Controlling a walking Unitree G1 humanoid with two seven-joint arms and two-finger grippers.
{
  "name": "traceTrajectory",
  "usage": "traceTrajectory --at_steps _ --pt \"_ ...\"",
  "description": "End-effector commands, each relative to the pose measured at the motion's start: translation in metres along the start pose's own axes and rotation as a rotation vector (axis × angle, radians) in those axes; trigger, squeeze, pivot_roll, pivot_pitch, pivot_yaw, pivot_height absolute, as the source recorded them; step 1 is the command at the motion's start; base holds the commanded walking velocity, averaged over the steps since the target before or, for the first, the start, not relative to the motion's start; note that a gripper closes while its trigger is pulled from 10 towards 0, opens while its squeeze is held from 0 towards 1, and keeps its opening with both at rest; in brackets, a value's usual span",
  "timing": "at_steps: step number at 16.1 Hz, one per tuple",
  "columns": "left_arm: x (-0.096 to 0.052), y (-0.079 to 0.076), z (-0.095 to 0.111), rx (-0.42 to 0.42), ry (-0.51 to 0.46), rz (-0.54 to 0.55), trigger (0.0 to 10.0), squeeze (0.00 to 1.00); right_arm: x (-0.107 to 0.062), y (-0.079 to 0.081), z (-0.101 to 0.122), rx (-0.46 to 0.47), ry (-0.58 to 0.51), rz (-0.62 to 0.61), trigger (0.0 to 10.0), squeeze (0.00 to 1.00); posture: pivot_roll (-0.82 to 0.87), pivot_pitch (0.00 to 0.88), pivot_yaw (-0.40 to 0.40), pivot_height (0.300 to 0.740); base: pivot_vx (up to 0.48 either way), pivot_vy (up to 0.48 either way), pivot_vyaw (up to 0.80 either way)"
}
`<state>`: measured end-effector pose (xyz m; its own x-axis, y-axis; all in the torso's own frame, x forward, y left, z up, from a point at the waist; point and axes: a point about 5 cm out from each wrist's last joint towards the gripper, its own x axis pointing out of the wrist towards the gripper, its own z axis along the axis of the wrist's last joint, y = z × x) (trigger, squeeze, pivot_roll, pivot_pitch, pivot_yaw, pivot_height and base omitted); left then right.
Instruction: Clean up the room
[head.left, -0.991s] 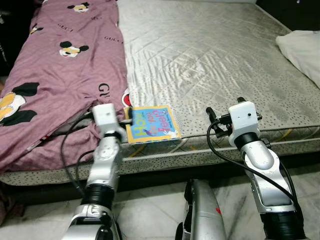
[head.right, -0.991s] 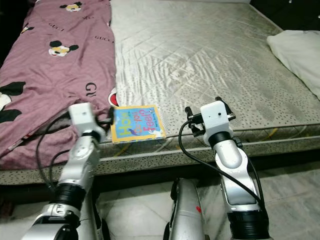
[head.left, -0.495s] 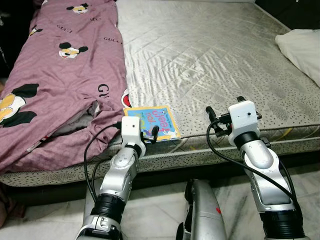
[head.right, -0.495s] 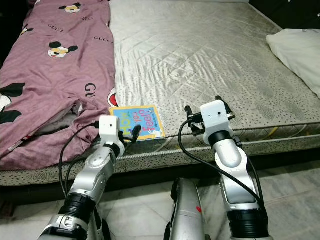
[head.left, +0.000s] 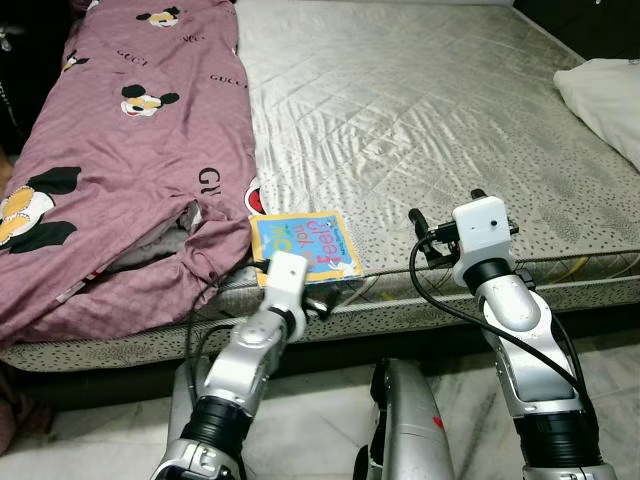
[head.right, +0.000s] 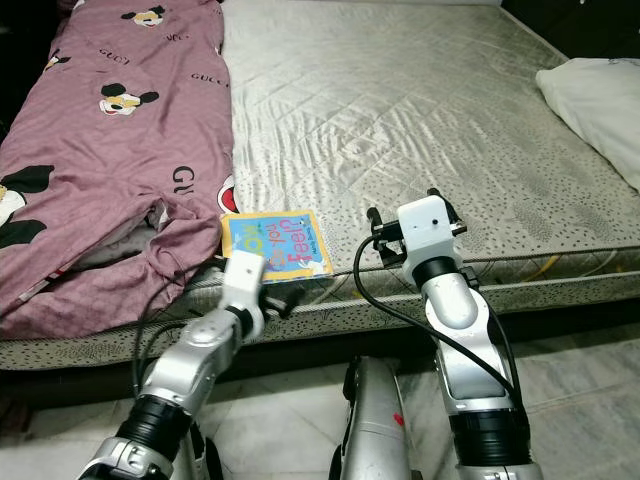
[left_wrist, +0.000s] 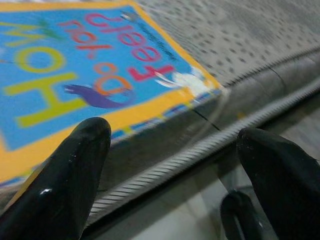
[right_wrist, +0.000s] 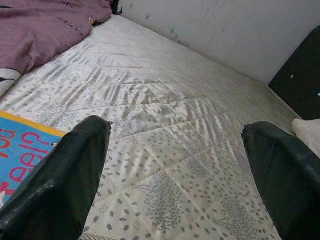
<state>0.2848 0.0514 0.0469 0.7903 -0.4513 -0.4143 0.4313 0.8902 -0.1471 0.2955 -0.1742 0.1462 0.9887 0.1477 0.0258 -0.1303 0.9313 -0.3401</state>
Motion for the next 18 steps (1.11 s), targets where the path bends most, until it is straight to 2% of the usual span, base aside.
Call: traceTrajectory --at_steps 1,2,3,5,6,9,10,11,12,13,14,18 --pt "0.004 -0.017 -0.002 -0.016 0.015 -0.037 10.0 0.0 0.002 -0.002 0.001 0.0 -0.006 -0.007 10.0 0.0 -0.22 0.0 -0.076 0.535 0.0 0.0 0.0" --pt "0.005 -0.013 -0.002 -0.057 0.017 -0.002 10.0 0.0 0.003 -0.003 0.002 -0.001 -0.009 -0.009 10.0 0.0 -0.22 0.0 -0.075 0.535 0.0 0.0 0.0" --pt "0.002 -0.009 -0.009 -0.155 0.051 0.024 10.0 0.0 0.006 -0.002 0.003 0.002 -0.015 -0.011 10.0 0.0 -0.21 0.0 -0.078 0.535 0.0 0.0 0.0" --pt "0.001 -0.009 -0.015 -0.176 0.074 0.022 10.0 0.0 0.007 -0.001 0.004 0.004 -0.019 -0.008 10.0 0.0 -0.2 0.0 -0.083 0.535 0.0 0.0 0.0" --pt "0.001 -0.01 -0.025 -0.218 0.118 0.027 10.0 0.0 0.01 0.002 0.005 0.009 -0.022 0.002 10.0 0.0 -0.18 0.0 -0.092 0.535 0.0 0.0 0.0" --pt "0.003 -0.009 -0.036 -0.286 0.158 0.042 10.0 0.0 0.016 0.007 0.008 0.015 -0.036 0.02 10.0 0.0 -0.18 0.0 -0.102 0.535 0.0 0.0 0.0" --pt "0.003 -0.005 -0.034 -0.311 0.139 0.068 10.0 0.0 0.017 0.008 0.009 0.014 -0.039 0.022 10.0 0.0 -0.17 0.0 -0.105 0.535 0.0 0.0 0.0" --pt "0.002 0.003 -0.033 -0.376 0.133 0.124 10.0 0.0 0.019 0.007 0.009 0.013 -0.041 0.022 10.0 0.0 -0.17 0.0 -0.106 0.535 0.0 0.0 0.0" --pt "0.001 0.005 -0.034 -0.394 0.139 0.136 10.0 0.0 0.019 0.006 0.009 0.012 -0.042 0.022 10.0 0.0 -0.17 0.0 -0.106 0.535 0.0 0.0 0.0" --pt "-0.003 0.02 -0.035 -0.467 0.1 0.232 10.0 0.0 0.02 0.004 0.009 0.009 -0.043 0.016 10.0 0.0 -0.17 0.0 -0.104 0.535 0.0 0.0 0.0" --pt "-0.005 0.027 -0.029 -0.483 0.03 0.271 10.0 0.0 0.02 0.004 0.009 0.009 -0.043 0.015 10.0 0.0 -0.17 0.0 -0.104 0.535 0.0 0.0 0.0" --pt "-0.004 0.034 -0.023 -0.547 -0.041 0.243 10.0 0.0 0.02 0.004 0.008 0.006 -0.044 0.013 10.0 0.0 -0.17 0.0 -0.11 0.535 0.0 0.0 0.0"
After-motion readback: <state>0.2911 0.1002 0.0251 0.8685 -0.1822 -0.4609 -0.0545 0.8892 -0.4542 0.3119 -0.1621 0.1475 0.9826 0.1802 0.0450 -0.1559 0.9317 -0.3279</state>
